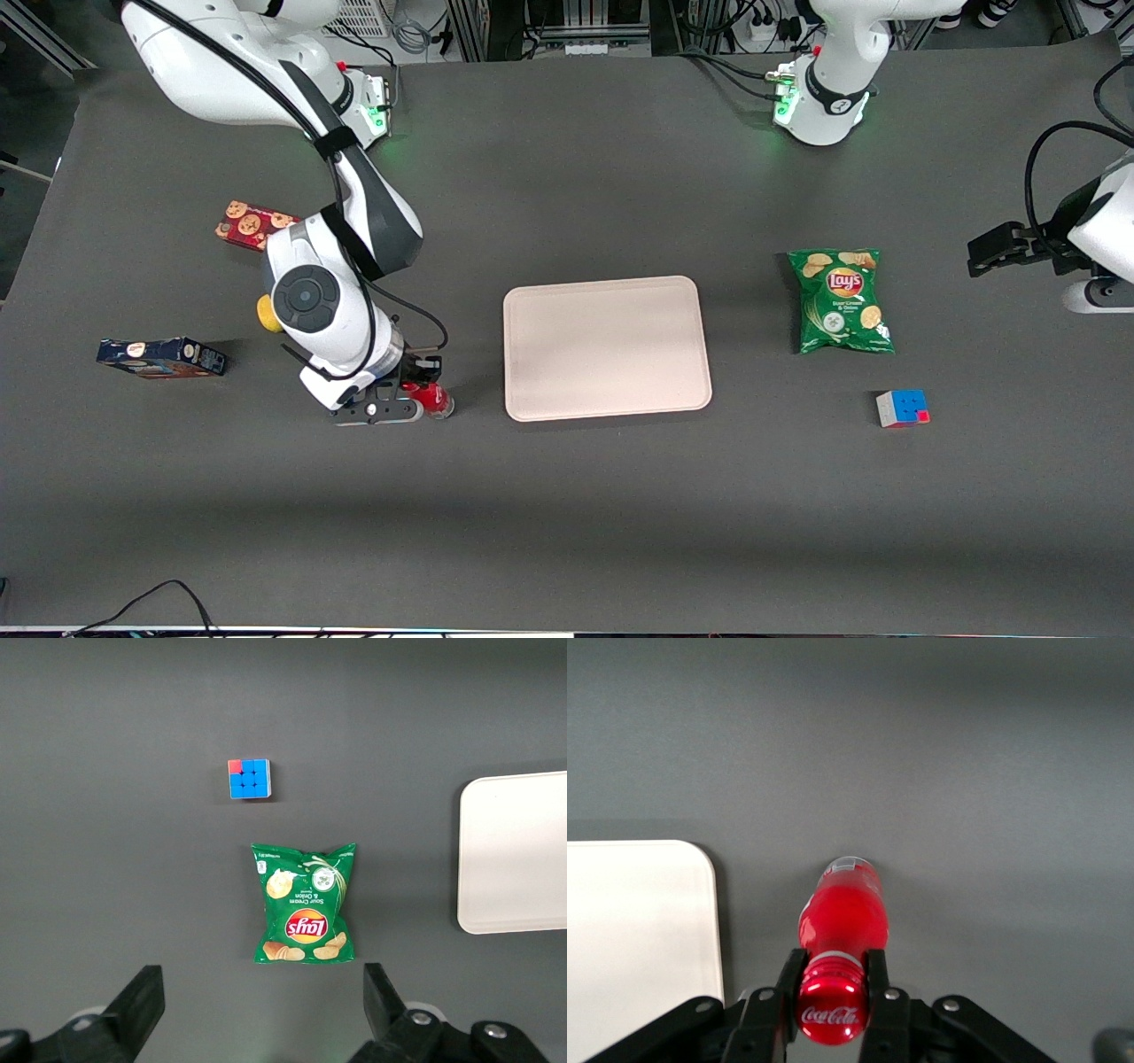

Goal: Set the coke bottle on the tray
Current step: 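Lift the bottle and carry it over the white tray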

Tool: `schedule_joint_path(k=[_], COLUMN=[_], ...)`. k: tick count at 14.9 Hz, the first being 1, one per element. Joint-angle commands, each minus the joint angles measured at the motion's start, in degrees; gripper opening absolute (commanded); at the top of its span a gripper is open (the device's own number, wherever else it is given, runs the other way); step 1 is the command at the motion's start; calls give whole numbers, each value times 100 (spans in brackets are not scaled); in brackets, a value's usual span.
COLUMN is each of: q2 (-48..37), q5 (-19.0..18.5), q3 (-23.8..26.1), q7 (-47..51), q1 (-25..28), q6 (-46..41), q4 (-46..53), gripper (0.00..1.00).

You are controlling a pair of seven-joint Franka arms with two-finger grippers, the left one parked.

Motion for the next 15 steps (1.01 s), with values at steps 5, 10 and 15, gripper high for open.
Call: schedule_joint_path(k=[5, 10, 15], q2=[-1171, -627, 375], q5=[3, -14, -128], q3=[522, 1392, 1534], q7=[238, 1730, 2595], q1=[-21, 49, 497], q6=[-2036, -2778, -2042], q4=[795, 1817, 2117], gripper=[0, 0, 0])
